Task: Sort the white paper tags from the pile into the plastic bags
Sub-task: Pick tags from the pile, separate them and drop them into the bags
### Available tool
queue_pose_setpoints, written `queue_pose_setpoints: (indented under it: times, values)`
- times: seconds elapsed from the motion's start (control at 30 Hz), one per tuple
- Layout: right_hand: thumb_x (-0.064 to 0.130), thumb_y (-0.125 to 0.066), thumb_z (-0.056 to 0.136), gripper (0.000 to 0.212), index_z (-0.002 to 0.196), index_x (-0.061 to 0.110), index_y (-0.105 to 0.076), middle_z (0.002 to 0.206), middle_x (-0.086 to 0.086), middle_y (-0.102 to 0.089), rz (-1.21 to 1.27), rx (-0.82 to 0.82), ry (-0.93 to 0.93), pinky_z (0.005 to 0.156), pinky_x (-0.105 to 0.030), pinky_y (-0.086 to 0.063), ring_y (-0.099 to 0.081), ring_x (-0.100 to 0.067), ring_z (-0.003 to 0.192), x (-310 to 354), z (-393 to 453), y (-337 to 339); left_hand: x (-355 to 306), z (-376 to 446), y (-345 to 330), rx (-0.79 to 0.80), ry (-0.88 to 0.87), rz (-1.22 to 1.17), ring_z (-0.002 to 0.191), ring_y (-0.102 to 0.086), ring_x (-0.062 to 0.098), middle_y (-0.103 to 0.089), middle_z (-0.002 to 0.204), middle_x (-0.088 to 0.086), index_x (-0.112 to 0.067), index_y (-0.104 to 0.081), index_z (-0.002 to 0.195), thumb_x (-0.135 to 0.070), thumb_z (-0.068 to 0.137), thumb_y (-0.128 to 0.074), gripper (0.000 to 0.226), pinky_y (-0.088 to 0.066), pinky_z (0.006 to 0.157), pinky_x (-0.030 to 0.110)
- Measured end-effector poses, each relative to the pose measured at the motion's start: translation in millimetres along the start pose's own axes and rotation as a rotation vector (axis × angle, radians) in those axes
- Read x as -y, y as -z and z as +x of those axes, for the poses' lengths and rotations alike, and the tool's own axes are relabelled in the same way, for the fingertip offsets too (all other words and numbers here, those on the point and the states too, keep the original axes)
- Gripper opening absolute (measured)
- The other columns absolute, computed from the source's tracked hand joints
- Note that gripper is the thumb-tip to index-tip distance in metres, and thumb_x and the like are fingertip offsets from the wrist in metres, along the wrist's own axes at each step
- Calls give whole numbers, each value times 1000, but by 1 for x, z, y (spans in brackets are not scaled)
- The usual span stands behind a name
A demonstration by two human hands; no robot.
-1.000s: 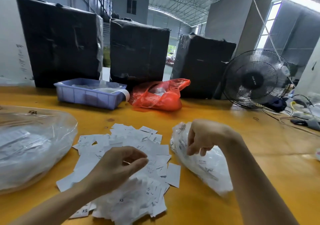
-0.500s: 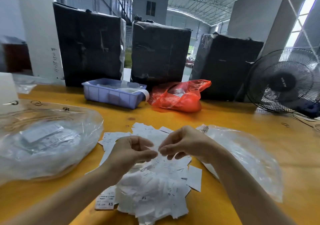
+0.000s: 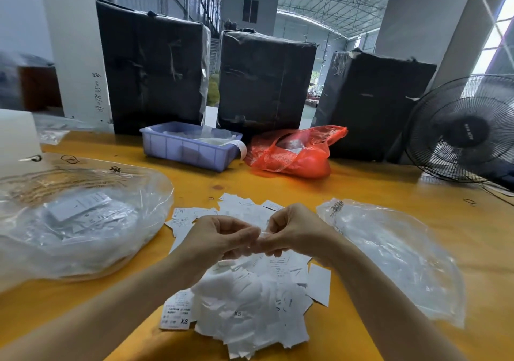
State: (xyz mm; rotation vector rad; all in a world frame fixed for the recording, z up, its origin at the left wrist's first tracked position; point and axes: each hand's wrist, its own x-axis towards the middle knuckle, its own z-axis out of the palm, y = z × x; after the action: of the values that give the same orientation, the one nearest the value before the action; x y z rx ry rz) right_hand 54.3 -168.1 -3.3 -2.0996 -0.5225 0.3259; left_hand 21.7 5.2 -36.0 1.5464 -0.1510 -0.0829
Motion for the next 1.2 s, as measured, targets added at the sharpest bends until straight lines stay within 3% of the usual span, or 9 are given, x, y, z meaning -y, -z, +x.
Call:
queue_pose_setpoints:
  times: [0.33,0.4,0.5,0.57,0.67,0.8,0.97,1.1,1.2]
  values:
    - [48,-69,69,34,66,14,-71,65,-2,-71,98,102,-3,60,-20,-49,-64,-12,58,1,-2,-1,3,5,10,68,2,-157,67,-63,14,-70,78,10,-13,-78,83,-19,61,-73,22,-55,65,19]
    - [48,-61,79,39,72,11,-70,67,-3,-71,137,44,-9,62,-24,-49,-64,-13,57,1,0,-1,3,6,13,20,15,-82,65,-63,10,-71,75,7,-12,-76,85,-13,64,-74,22,-53,62,17]
    - [29,-53,95,32,83,4,-68,73,-7,-71,29,-219,5,57,-22,-50,-65,-11,57,-7,5,8,5,9,18,-99,45,-11,52,-53,9,-65,62,-1,-7,-74,88,-6,78,-71,11,-46,54,16]
    - [14,-53,95,24,86,-4,-67,80,-16,-70,-288,-362,14,63,-30,-54,-68,-20,66,-19,8,14,7,12,21,-181,56,-30,52,-51,9,-65,61,-5,-8,-74,85,-7,83,-68,6,-44,54,17]
    - [-1,-52,89,17,93,-13,-64,97,-27,-67,-568,-333,-33,76,-41,-53,-63,-36,89,-41,17,11,9,15,23,-236,65,-73,60,-60,10,-69,64,-5,-10,-71,81,-16,77,-72,8,-49,62,19]
    - [20,-56,94,30,117,4,-61,120,-11,-61,-596,-325,-34,86,-28,-41,-55,-25,109,-55,29,-14,9,16,23,-282,47,-90,61,-66,10,-70,69,4,-6,-69,78,-26,60,-75,28,-50,64,20]
    - [31,-55,94,44,132,10,-51,130,-7,-56,-549,-406,48,99,-29,-32,-41,-24,124,-59,42,-36,13,18,25,-308,26,-132,63,-69,10,-74,77,8,-3,-65,78,-16,70,-75,19,-53,63,20]
    - [28,-72,81,52,127,10,-56,119,-5,-60,-377,-462,-15,97,-34,-42,-52,-22,113,-54,47,-39,14,18,22,-288,33,-186,64,-70,16,-74,80,15,2,-62,87,-1,77,-70,13,-55,61,19]
    - [19,-74,77,26,101,12,-68,94,0,-67,-192,-519,-36,80,-36,-52,-62,-17,86,-55,41,-33,14,17,21,-284,45,-203,63,-70,17,-73,78,15,-3,-59,88,4,73,-72,20,-53,63,21]
